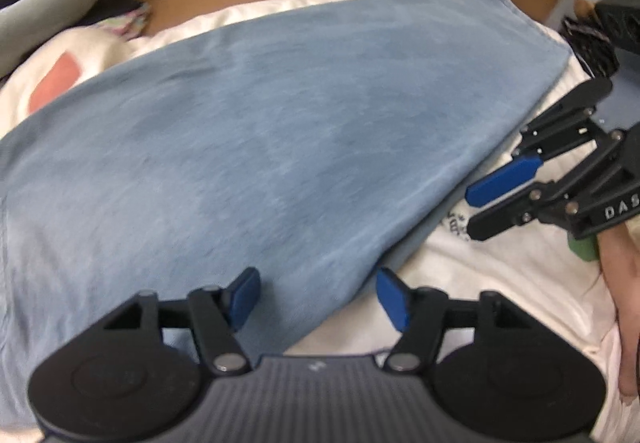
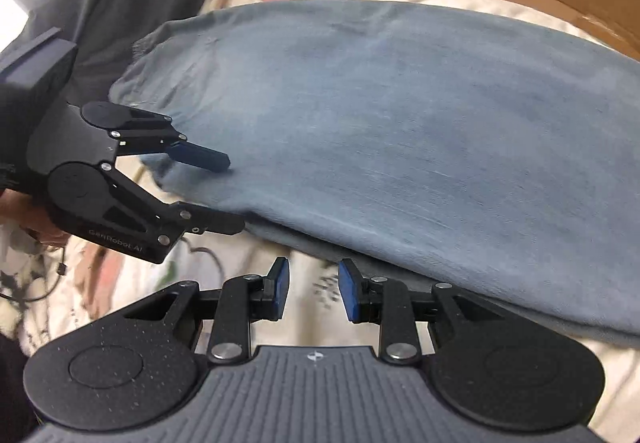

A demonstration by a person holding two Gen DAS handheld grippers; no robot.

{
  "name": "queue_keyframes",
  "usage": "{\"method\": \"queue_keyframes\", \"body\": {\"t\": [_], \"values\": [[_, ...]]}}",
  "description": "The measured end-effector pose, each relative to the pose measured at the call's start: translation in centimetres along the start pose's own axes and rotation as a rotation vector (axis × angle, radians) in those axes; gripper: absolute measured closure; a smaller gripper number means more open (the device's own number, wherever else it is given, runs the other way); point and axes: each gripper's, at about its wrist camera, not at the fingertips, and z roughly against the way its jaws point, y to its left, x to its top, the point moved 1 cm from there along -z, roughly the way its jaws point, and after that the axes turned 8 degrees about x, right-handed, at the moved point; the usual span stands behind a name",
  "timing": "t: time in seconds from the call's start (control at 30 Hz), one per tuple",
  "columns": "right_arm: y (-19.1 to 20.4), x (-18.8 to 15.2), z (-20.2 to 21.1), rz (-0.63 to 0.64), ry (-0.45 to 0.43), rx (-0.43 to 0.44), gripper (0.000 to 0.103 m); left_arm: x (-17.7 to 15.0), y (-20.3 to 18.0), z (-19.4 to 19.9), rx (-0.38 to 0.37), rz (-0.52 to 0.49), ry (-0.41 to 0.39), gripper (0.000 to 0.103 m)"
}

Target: Fold clothes

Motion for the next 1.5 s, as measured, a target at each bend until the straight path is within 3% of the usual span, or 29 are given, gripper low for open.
{"method": "queue_keyframes", "body": {"t": [0.47,0.7,0.87,1.07,1.33,1.5], "values": [[4.3,1.9,-5.5,0.117,0.124,0.132,0.072,-5.2,5.0,3.4,0.202,0.132,-0.068,0.025],[5.3,2.6,-7.3,0.147,0.165,0.164,0.072,-7.1,6.2,3.6,0.327,0.205,-0.063,0.021],[6.1,3.0,-9.1,0.168,0.204,0.186,0.072,-9.0,8.5,2.2,0.326,0.382,-0.031,0.022],[6.7,4.1,-10.2,0.142,0.193,0.206,0.072,-11.0,11.9,2.5,0.244,0.659,-0.098,0.022],[8.0,5.9,-9.7,0.134,0.109,0.193,0.072,-10.4,13.5,4.6,0.226,0.717,-0.184,0.027],[8.2,7.0,-8.8,0.100,0.059,0.206,0.072,-9.8,13.9,4.7,0.207,0.721,-0.193,0.030]]}}
